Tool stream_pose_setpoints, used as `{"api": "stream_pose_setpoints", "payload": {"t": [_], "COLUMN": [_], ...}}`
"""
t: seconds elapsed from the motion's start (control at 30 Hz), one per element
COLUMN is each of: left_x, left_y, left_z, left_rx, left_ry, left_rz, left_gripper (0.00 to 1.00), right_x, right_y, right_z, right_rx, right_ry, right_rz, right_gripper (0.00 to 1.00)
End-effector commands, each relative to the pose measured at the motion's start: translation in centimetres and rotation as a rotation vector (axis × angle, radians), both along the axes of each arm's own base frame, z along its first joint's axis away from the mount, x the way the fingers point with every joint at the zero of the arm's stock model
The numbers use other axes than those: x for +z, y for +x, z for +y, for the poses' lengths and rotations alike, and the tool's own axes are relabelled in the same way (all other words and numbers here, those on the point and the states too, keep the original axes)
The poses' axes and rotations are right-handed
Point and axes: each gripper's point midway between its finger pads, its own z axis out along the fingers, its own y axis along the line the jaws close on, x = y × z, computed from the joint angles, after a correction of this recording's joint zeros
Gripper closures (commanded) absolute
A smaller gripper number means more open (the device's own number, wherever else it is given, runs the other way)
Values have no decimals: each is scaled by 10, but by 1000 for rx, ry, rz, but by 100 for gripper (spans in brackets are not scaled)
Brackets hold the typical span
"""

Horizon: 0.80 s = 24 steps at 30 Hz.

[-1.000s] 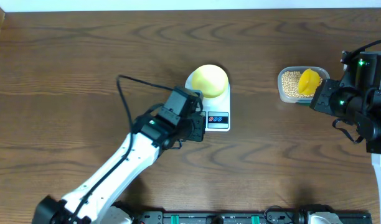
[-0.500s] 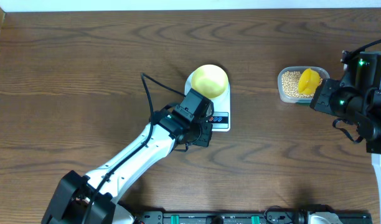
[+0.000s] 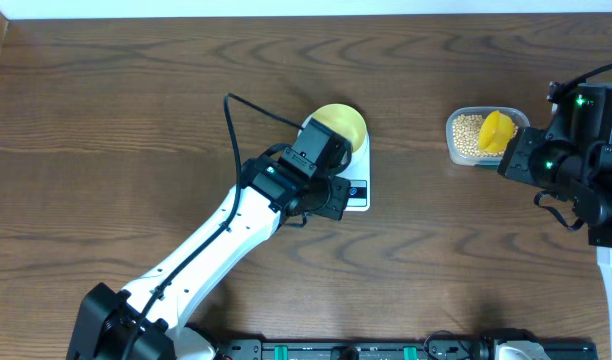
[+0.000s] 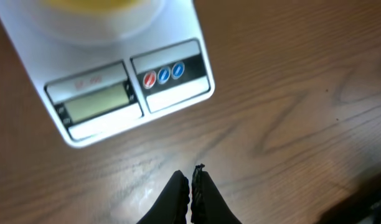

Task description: Scoop item into bowl and weigh 50g on scale

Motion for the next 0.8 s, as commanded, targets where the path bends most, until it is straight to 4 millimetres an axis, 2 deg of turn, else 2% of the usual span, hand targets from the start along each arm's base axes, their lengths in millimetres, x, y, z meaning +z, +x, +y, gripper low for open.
{"api": "stream_pose_setpoints", "payload": {"t": [0.0, 0.37, 0.53, 0.77], "left_x": [-1, -46, -57, -64], "left_y": [9, 11, 18, 27], "left_z": [-1, -2, -7, 4], "left_rx": [-33, -20, -17, 8], "left_ry": [25, 74, 74, 143], "left_rz": [-48, 27, 25, -16], "left_gripper": [93, 93, 93, 93], "right_x": [7, 8, 8, 8], "right_y": [-2, -1, -1, -1], "right_z": [-2, -2, -2, -3], "right_rx": [3, 3, 1, 11], "right_ry": [-11, -11, -14, -26], "right_rz": [-17, -22, -23, -24], "right_gripper": [99, 99, 99, 99]}}
